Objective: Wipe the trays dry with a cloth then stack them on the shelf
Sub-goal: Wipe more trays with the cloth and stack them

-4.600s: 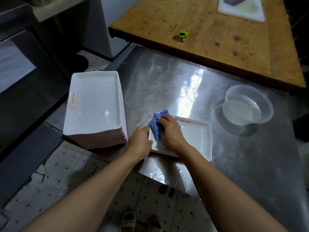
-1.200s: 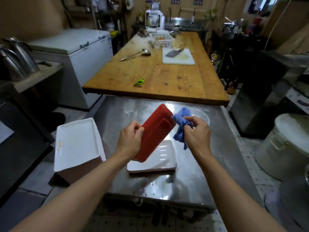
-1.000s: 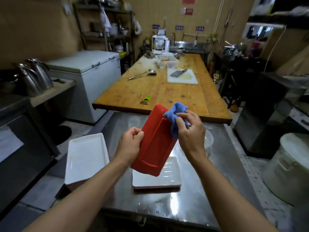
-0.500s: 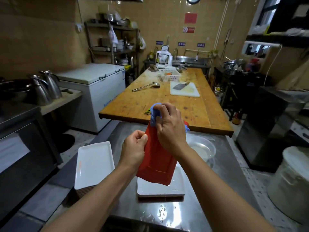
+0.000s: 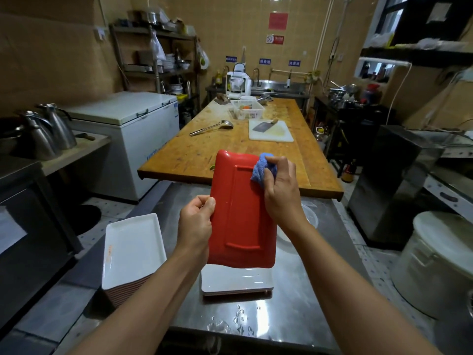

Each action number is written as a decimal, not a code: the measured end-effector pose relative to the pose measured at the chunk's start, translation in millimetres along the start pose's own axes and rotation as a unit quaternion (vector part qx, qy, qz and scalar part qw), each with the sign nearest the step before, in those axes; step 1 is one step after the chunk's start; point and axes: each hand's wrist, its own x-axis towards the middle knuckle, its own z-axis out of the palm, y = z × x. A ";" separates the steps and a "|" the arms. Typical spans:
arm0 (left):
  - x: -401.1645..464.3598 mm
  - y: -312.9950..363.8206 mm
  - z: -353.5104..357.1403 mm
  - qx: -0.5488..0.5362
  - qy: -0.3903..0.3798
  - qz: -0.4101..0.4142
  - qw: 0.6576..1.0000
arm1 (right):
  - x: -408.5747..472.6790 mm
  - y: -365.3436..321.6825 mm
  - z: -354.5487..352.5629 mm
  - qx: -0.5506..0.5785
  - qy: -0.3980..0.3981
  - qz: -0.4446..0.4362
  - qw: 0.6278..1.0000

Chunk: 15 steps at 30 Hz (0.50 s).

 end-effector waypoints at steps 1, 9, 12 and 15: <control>2.2 0.3 2.1 -0.011 0.006 -0.005 1.000 | 0.6 -0.4 -0.1 -0.002 -0.004 0.008 1.000; 37.8 7.6 16.4 -0.109 0.080 -0.014 0.991 | -50.3 3.8 -1.6 -0.011 -0.046 0.052 0.997; 46.7 8.7 24.6 -0.122 0.099 -0.010 0.988 | -59.8 2.1 -8.2 0.054 -0.044 0.089 0.994; 45.7 4.1 35.9 -0.114 0.107 -0.001 0.988 | -49.2 -0.2 -18.2 0.211 -0.001 0.201 0.956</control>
